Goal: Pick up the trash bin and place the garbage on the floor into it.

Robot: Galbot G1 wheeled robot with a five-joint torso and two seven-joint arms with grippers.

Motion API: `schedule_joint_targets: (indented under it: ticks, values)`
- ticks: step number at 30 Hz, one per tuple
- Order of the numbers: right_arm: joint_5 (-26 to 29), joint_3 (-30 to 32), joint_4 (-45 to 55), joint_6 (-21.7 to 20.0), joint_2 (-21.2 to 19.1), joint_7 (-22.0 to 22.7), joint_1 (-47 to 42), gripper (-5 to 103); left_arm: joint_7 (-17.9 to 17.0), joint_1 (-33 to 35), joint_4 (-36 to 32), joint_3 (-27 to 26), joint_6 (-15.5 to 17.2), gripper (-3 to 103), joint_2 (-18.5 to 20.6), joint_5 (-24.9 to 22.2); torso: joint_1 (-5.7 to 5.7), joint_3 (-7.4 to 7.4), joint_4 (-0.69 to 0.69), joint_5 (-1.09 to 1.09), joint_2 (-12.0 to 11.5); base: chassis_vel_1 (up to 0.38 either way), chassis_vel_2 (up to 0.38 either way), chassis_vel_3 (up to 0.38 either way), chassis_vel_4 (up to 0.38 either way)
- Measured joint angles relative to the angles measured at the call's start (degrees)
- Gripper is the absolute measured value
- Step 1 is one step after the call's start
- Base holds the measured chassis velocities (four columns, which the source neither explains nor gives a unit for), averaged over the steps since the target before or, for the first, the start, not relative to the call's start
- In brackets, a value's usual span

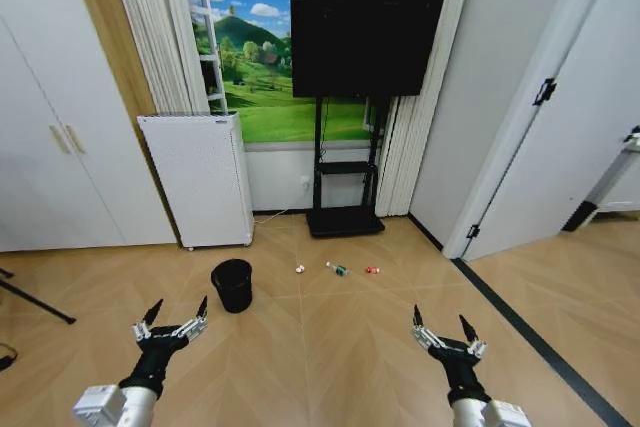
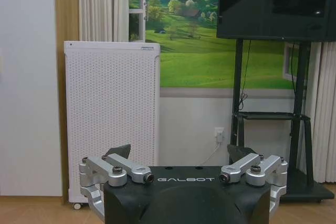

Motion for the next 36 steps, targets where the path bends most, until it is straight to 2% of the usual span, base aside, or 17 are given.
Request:
schedule_joint_targets:
  ticks: [30, 34, 36]
  values:
    - [-0.2, 0.0, -1.0, 1.0, -0.7, 0.0, 0.3, 100, -0.2, -0.3, 1.0, 0.2, -0.2, 100, 0.1, 0.0, -0.01, 0.00, -0.01, 0.00, 0.0, -0.353, 0.354, 0.355, -0.351]
    - [-0.2, 0.1, -1.4, 2.2, -1.1, -0.7, 0.4, 100, -0.2, -0.4, 1.1, 0.2, -0.2, 100, 0.1, 0.0, -0.01, 0.00, 0.00, 0.00, 0.0, -0.359, 0.352, 0.357, -0.356]
    - [-0.4, 0.1, -2.0, 4.4, -1.2, -1.5, 0.6, 100, -0.2, -0.4, 1.3, 0.3, -0.2, 100, 0.2, 0.0, 0.01, 0.02, 0.00, 0.02, 0.0, -0.349, 0.353, 0.372, -0.352]
